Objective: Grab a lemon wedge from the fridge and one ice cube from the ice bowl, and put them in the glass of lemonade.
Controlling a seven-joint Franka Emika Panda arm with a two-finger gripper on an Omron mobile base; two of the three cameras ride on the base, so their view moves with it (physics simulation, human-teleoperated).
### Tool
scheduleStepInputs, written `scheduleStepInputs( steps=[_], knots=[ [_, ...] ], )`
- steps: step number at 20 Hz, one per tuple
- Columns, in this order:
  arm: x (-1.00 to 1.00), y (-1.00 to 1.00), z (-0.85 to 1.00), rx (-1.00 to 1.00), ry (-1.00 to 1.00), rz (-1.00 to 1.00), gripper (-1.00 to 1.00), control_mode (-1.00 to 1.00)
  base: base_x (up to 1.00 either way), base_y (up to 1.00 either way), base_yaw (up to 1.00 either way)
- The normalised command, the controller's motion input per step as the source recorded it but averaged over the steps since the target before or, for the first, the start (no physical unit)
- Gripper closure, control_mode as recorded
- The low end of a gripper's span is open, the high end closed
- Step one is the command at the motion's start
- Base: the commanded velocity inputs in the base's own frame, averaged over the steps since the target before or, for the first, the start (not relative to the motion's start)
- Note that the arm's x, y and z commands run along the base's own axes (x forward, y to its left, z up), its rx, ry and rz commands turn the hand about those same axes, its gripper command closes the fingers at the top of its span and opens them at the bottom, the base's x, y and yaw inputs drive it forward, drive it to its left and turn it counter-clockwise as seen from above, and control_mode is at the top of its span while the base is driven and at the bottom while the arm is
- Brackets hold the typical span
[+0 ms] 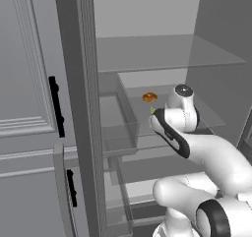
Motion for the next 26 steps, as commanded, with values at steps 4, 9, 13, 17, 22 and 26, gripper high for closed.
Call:
scheduleStepInputs(
  steps=[4, 9, 13, 17, 22, 26],
  knots=[
    [0.57, 0.00, 0.00, 0.00, 0.00, 0.00, -1.00, -1.00, 0.00, 0.00, 0.00],
    [0.56, 0.00, -0.03, 0.00, 0.00, 0.00, -1.00, -1.00, 0.00, 0.00, 0.00],
    [0.52, 0.00, -0.08, 0.00, 0.00, 0.00, -1.00, -1.00, 0.00, 0.00, 0.00],
    [0.35, 0.00, 0.00, 0.00, 0.00, 0.00, -1.00, -1.00, 0.00, 0.00, 0.00],
    [0.16, -0.05, -0.04, 0.00, 0.00, 0.00, -1.00, -1.00, 0.00, 0.00, 0.00],
    [0.32, -0.10, -0.31, 0.00, 0.00, 0.00, -1.00, -1.00, 0.00, 0.00, 0.00]
  ],
)
